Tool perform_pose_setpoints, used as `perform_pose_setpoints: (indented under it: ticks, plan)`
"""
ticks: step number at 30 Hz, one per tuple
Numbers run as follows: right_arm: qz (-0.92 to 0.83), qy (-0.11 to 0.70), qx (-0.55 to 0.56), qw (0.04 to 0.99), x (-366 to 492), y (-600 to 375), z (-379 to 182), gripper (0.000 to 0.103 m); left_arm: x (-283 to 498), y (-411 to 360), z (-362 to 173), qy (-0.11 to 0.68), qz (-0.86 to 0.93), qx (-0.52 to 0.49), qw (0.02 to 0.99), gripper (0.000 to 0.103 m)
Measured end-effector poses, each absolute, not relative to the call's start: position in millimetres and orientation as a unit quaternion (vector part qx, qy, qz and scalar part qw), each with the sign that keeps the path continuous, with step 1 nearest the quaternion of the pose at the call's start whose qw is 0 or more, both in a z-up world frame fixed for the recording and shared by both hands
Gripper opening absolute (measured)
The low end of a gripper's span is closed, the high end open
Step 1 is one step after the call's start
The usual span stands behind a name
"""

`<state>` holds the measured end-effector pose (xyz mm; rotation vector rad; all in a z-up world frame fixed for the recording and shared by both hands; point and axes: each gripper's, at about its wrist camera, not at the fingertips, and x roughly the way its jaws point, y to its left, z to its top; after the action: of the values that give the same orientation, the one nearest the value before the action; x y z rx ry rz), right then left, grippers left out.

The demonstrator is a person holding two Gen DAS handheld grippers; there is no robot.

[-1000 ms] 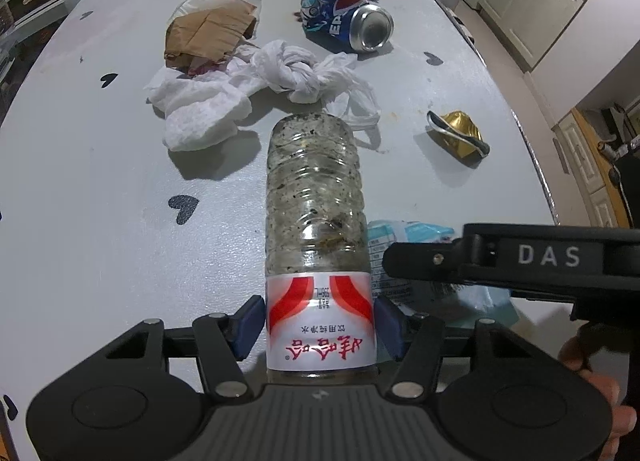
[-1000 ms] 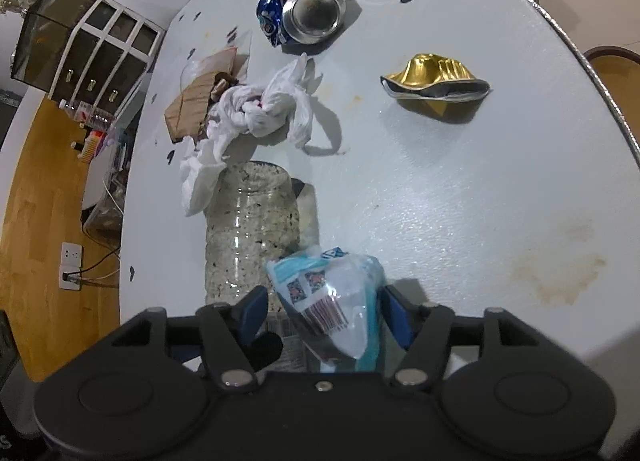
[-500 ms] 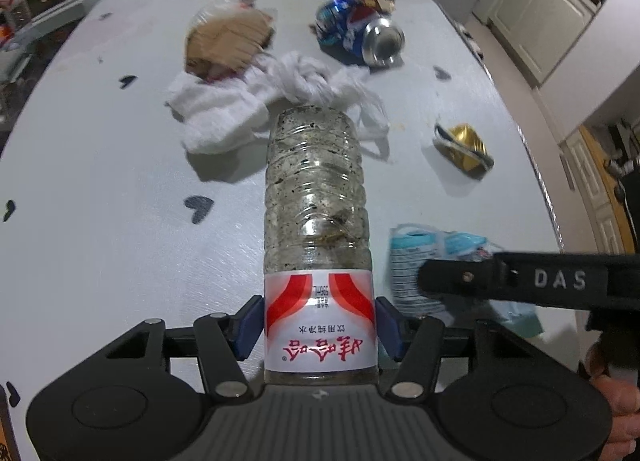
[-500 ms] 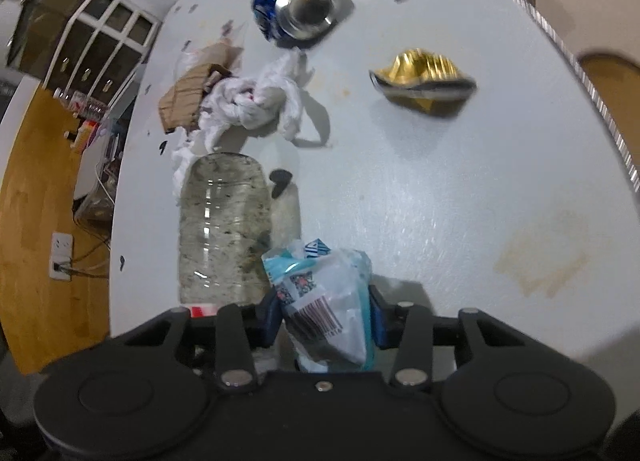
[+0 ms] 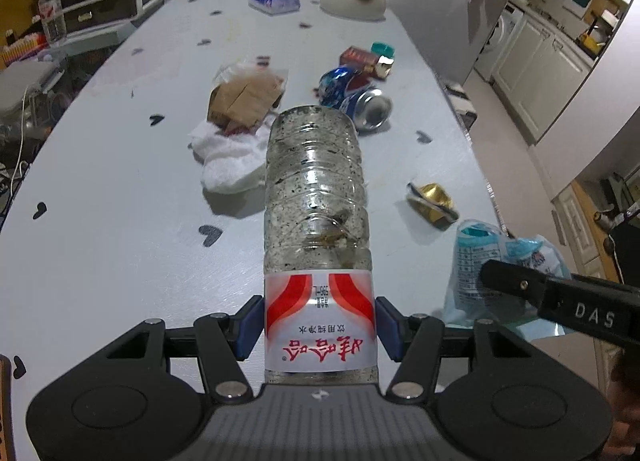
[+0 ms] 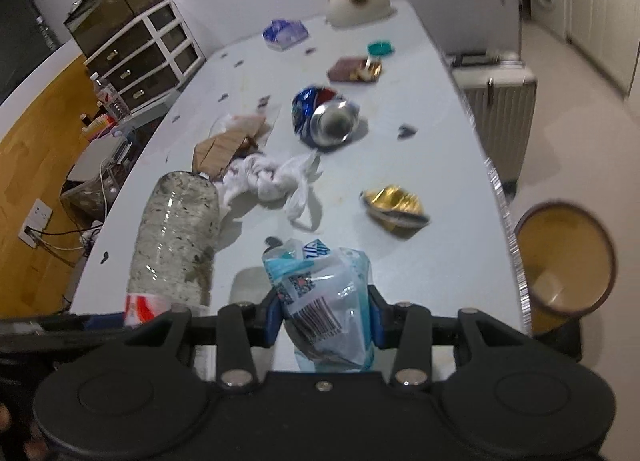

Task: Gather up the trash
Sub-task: 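Carry the bottle and bag in both tools over the yellow wastebasket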

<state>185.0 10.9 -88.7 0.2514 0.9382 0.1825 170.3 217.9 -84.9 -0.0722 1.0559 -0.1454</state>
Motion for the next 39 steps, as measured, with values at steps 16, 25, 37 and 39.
perform_pose_setpoints:
  ticks: [16, 25, 37, 39]
  plan:
    - [0.076, 0.390, 0.079, 0.914, 140.0, -140.1, -46.6, 0.043, 140.2, 77.4, -55.8, 0.459, -0.057, -0.033, 0.886, 0.059]
    - [0.091, 0.377, 0.062, 0.920, 128.3, -262.5, -35.2, 0.043, 124.7, -40.3, -53.1, 0.445, -0.053, -0.051, 0.892, 0.059]
    - [0.025, 0.395, 0.103, 0.912, 134.9, -370.1, -61.4, 0.043, 159.1, -144.3, -83.4, 0.476, -0.105, -0.035, 0.873, 0.059]
    - [0.014, 0.400, 0.112, 0.909, 137.9, -381.2, -69.6, 0.043, 170.1, -156.7, -94.6, 0.488, -0.115, -0.034, 0.865, 0.059]
